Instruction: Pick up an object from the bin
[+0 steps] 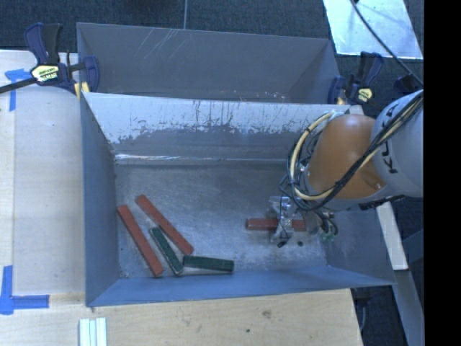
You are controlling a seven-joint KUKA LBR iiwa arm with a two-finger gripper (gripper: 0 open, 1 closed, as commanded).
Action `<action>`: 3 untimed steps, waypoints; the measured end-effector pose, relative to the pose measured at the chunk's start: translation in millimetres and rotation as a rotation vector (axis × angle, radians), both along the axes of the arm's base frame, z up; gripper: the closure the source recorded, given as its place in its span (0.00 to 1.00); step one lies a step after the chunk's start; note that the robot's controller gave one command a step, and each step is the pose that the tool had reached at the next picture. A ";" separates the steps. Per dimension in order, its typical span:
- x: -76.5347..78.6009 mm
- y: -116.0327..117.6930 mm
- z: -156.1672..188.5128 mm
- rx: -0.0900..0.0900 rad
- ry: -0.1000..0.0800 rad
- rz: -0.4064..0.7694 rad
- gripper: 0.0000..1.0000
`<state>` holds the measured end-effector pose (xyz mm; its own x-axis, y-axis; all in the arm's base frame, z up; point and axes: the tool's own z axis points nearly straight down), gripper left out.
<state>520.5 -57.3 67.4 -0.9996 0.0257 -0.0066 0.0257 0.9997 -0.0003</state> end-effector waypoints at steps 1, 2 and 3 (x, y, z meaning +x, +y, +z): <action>2.4 -0.4 64.8 -0.001 -0.002 0.000 1.00; 3.6 -0.5 75.4 -0.001 0.000 0.000 1.00; 5.1 -0.6 98.4 -0.001 0.000 0.001 1.00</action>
Offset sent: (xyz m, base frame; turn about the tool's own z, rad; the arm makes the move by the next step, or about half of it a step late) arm 0.0001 0.0000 0.0610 0.0000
